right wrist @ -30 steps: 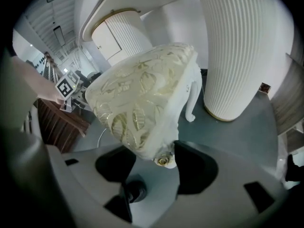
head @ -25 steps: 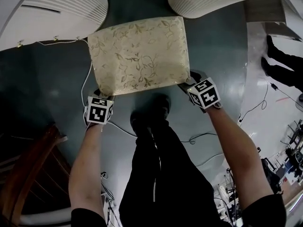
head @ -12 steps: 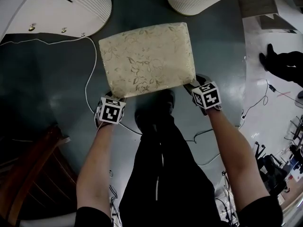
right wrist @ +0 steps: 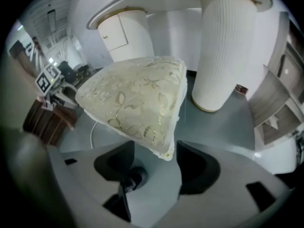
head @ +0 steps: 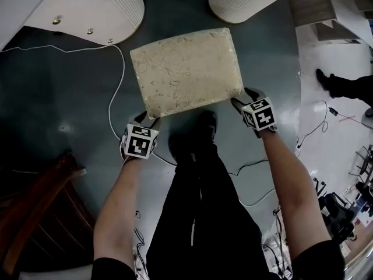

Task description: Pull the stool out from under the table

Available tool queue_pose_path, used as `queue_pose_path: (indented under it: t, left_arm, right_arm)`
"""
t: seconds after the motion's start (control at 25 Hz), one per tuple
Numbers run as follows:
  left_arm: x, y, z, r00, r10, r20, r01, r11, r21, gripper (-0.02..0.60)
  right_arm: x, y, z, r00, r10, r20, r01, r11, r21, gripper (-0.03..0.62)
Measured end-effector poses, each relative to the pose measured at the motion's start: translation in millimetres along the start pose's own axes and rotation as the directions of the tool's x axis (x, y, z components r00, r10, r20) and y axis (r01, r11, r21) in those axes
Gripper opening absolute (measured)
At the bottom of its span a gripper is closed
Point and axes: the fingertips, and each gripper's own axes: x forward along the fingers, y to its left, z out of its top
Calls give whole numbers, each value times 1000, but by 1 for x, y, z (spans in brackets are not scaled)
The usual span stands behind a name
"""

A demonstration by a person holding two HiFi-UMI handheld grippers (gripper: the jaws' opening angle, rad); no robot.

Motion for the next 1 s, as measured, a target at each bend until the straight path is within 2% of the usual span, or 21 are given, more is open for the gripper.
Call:
queue_pose_path:
  t: [0.08,0.16,0.32,0.48,0.56,0.6,0.68,0.76,0.84,1.0]
  left_arm:
    - [-5,-3,6,1000,-9,10,9,1000,1,229]
    - [-5,-1,7,1000,-13,15,13,1000,-13,229]
    - [-8,7,5,1000,8,20,-8,1000,-31,224]
    - [-16,8,5,1000,16,9,-16,1000,-1,229]
    - [-28,9,9,1000,10,19,-10,1000,-3,227]
    - [-37,9,12,1000,6,26,-6,1000,-6,227]
    - [-61,5,17,999,0,45,1,1000,-15,227]
    - [-94,-3,27,996,4,87,0,999,-46,225]
    - [-136,-10,43,987,25,160,-7,994,-113,224]
    - [-216,-10,90,940,95,328,-13,969,-245,202]
  right_arm:
    - [0,2,5,999,2,-38,-7,991,-132,252]
    - [0,6,6,998,1,-67,-13,984,-175,267]
    - [0,17,2,998,42,-44,-45,996,-76,256]
    - [-7,27,-7,997,76,-34,-76,997,12,234]
    - [-14,27,-10,999,46,-28,-44,997,66,199]
    - [-20,27,-12,999,23,-24,-20,994,111,154]
    - [-43,30,-18,1000,-14,-19,18,974,227,155]
    - [-77,39,-24,1000,-29,-7,29,947,320,155]
    - [-117,54,-24,1000,-23,12,18,936,350,155]
    - [-184,80,10,996,-17,88,-12,948,318,150]
